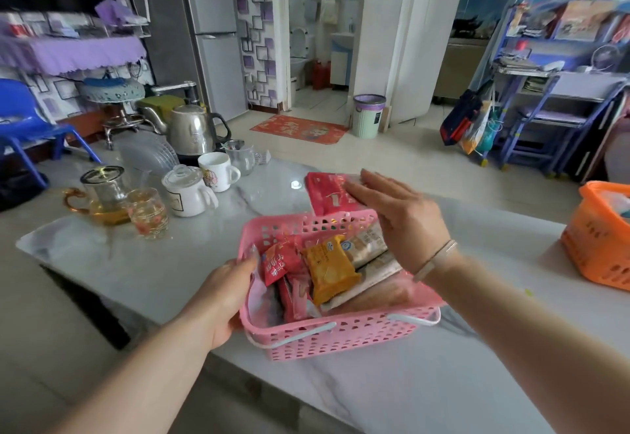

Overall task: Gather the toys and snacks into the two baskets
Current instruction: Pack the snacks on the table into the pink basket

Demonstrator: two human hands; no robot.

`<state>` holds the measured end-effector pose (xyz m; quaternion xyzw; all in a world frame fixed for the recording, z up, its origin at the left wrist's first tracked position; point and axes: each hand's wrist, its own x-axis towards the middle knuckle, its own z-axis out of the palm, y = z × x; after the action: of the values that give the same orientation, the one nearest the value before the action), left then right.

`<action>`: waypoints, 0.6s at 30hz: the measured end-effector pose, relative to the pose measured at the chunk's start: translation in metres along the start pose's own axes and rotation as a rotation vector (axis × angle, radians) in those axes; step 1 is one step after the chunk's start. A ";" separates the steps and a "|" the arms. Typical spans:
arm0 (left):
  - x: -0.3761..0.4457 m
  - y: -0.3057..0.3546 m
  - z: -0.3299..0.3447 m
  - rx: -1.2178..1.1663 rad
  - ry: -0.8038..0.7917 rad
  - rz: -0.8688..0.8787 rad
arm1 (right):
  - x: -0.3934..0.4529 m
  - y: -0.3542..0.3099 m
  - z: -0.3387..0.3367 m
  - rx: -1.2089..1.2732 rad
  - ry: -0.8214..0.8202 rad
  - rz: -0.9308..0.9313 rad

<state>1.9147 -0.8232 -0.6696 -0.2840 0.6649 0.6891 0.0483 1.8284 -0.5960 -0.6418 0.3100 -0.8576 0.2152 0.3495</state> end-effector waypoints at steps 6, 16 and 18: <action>-0.019 -0.002 -0.008 0.024 0.001 0.002 | -0.012 -0.037 0.008 -0.161 -0.824 0.049; -0.014 -0.009 -0.013 0.050 0.020 -0.041 | -0.018 -0.031 0.019 -0.026 -0.838 0.113; -0.008 -0.007 -0.013 0.039 0.025 -0.043 | -0.008 -0.017 0.015 0.076 -0.658 0.203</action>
<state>1.9291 -0.8326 -0.6719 -0.3058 0.6726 0.6712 0.0606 1.8373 -0.6136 -0.6550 0.2889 -0.9421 0.1693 0.0192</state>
